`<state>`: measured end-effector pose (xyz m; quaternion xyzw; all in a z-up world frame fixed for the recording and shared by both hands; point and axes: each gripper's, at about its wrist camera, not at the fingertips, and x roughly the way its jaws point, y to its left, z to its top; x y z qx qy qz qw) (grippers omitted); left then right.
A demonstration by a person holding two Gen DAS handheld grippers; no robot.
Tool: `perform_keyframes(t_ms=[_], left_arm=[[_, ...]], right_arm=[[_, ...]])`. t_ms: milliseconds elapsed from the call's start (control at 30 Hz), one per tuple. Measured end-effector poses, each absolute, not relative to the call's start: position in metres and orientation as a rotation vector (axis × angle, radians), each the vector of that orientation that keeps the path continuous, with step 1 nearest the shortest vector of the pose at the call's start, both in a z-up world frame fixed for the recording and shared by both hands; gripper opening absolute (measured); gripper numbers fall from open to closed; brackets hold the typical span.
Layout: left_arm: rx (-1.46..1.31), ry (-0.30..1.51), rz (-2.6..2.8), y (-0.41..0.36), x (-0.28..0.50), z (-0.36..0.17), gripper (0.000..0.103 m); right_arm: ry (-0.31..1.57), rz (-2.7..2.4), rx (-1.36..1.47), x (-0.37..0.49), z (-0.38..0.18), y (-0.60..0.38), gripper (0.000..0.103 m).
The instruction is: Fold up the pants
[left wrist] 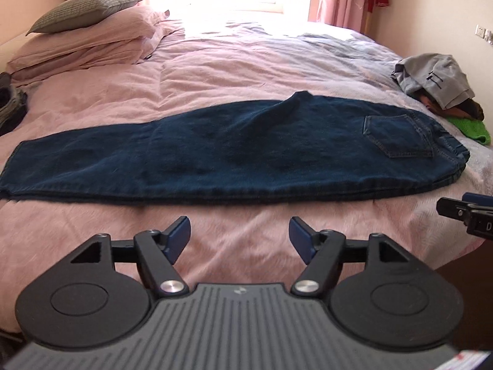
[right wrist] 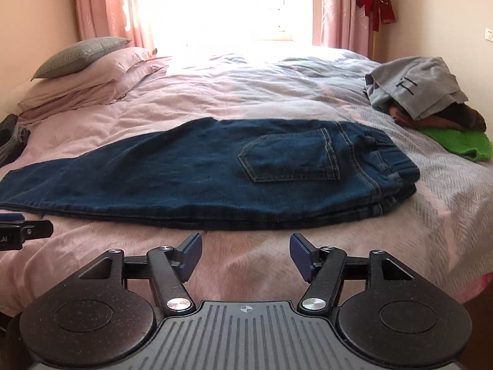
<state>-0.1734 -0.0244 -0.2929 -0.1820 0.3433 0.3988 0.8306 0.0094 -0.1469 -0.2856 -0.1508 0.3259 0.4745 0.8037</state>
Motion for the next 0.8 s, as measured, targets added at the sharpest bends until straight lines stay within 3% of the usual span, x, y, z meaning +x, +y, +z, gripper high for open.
perform_keyframes(t_ms=[133, 800], left_arm=[[-0.41, 0.752, 0.876, -0.035, -0.191, -0.289, 0.072], [-0.367, 0.756, 0.968, -0.047, -0.221, -0.274, 0.075]], right_arm=[[0.728, 1.021, -0.348, -0.003, -0.284, -0.155, 0.061], [0.713, 1.033, -0.388, -0.018, -0.278, -0.159, 0.061]])
